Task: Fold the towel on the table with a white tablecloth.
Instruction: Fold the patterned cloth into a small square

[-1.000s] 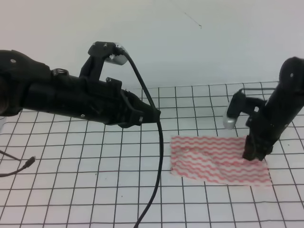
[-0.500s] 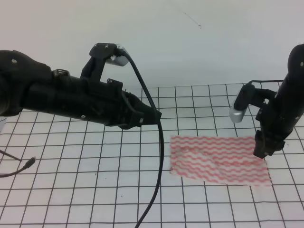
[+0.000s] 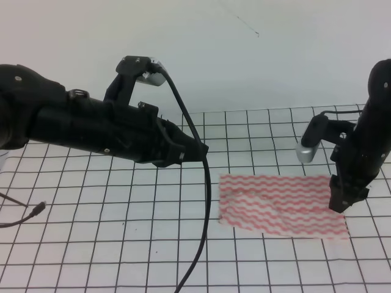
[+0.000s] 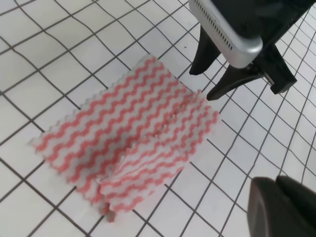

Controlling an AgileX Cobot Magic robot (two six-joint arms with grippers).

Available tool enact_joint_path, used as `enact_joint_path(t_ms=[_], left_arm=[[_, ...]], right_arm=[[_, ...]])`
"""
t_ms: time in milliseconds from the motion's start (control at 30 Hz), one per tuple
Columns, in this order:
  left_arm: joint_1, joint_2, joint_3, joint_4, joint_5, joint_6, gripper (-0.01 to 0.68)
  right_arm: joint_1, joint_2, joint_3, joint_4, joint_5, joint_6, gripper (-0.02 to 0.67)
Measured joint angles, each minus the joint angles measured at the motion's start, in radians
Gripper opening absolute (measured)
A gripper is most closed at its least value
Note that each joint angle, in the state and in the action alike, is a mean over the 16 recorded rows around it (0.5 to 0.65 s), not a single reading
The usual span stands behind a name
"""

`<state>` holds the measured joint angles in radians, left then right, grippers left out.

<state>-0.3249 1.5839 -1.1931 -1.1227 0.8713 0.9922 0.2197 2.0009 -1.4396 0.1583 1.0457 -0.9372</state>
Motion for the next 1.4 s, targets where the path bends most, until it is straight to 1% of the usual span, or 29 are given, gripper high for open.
enact_joint_path(t_ms=[400, 1000, 1400], left_arm=[[0.0, 0.0, 0.0, 0.0, 0.003, 0.002, -0.001], [0.0, 0.0, 0.0, 0.0, 0.005, 0.001, -0.001], [0.0, 0.0, 0.0, -0.002, 0.006, 0.001, -0.001]], right_arm=[[0.0, 0.037, 0.0, 0.007, 0.026, 0.0, 0.297], [0.0, 0.044, 0.0, 0.002, 0.02, -0.005, 0.093], [0.0, 0.037, 0.0, -0.001, -0.001, -0.006, 0.01]])
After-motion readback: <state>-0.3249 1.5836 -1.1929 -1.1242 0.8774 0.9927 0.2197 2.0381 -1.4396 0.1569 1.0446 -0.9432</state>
